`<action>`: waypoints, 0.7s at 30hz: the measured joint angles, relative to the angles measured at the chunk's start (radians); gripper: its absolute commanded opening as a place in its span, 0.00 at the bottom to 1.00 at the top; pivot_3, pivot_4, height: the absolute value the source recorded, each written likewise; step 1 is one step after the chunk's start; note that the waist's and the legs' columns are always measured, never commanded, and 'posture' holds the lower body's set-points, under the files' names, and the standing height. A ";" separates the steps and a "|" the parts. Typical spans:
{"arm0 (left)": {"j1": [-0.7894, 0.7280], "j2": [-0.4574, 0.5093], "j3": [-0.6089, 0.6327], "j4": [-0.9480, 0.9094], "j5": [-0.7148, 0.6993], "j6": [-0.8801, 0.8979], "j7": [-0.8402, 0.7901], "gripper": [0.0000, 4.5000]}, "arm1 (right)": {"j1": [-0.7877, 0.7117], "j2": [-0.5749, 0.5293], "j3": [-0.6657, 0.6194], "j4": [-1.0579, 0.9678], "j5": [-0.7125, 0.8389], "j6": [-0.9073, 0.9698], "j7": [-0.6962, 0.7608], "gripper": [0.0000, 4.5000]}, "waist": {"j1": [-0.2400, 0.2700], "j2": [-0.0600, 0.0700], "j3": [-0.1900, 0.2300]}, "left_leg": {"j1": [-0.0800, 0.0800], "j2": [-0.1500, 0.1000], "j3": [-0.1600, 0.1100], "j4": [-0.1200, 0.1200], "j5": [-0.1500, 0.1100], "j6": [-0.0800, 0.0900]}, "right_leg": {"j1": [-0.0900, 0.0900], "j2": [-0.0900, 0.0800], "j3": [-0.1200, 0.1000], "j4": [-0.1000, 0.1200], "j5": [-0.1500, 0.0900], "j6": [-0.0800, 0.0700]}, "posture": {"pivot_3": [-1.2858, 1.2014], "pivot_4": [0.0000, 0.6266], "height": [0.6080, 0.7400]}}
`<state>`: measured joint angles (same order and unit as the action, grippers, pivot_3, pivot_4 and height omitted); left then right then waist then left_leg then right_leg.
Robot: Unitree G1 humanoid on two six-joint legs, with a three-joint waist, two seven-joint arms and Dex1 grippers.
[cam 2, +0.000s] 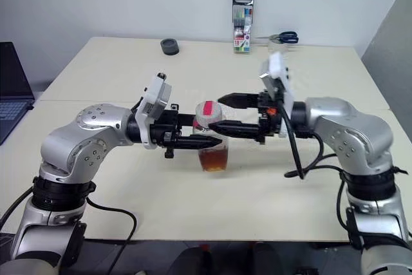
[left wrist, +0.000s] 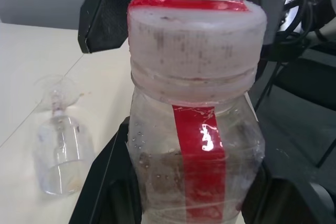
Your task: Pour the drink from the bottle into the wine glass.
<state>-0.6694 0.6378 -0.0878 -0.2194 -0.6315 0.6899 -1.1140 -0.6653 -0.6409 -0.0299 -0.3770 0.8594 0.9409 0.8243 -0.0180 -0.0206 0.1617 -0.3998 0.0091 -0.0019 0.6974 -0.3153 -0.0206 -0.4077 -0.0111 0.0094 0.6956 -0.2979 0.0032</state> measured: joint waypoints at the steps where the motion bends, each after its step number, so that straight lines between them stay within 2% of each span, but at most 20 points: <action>1: 0.000 -0.011 0.001 0.004 0.006 -0.001 0.018 0.41 | 0.033 -0.008 -0.025 -0.031 0.021 0.017 -0.027 1.00 | 0.000 0.000 0.000 | 0.000 0.000 0.000 0.000 0.000 0.000 | 0.000 0.000 0.000 0.000 0.000 0.000 | 0.52 0.24 1.00; 5: 0.011 -0.056 0.008 0.016 0.019 -0.004 0.084 0.41 | 0.093 0.043 -0.091 -0.179 0.107 0.071 -0.206 1.00 | -0.014 0.000 0.000 | 0.001 0.001 0.000 -0.001 0.000 0.000 | 0.000 0.001 0.001 0.002 0.000 0.000 | 0.52 0.24 1.00; 11: 0.009 -0.075 0.006 0.019 0.023 -0.004 0.112 0.41 | 0.009 0.180 -0.033 -0.229 0.063 0.061 -0.426 1.00 | -0.015 0.001 0.000 | 0.002 0.001 0.000 0.000 0.000 -0.001 | 0.000 0.002 0.001 0.003 0.000 0.000 | 0.52 0.24 1.00; 15: 0.006 -0.076 0.005 0.028 0.032 -0.006 0.118 0.41 | -0.016 0.206 0.056 -0.209 -0.036 0.017 -0.463 1.00 | -0.011 0.000 0.000 | 0.001 0.000 0.000 0.000 0.001 -0.002 | 0.000 0.001 0.001 0.001 0.000 0.000 | 0.52 0.24 1.00; 21: 0.000 -0.074 0.005 0.028 0.041 -0.005 0.105 0.41 | -0.015 0.190 0.084 -0.168 -0.122 -0.028 -0.448 1.00 | -0.010 0.000 0.000 | 0.001 0.000 0.000 0.000 0.001 -0.001 | 0.000 0.001 0.001 0.001 0.000 0.000 | 0.52 0.24 1.00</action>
<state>-0.6696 0.5643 -0.0829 -0.1910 -0.5903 0.6844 -1.0094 -0.6799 -0.4510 0.0539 -0.5447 0.7370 0.9128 0.3764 -0.0280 -0.0201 0.1618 -0.3988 0.0094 -0.0015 0.6971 -0.3146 -0.0220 -0.4080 -0.0101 0.0104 0.6967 -0.2979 0.0032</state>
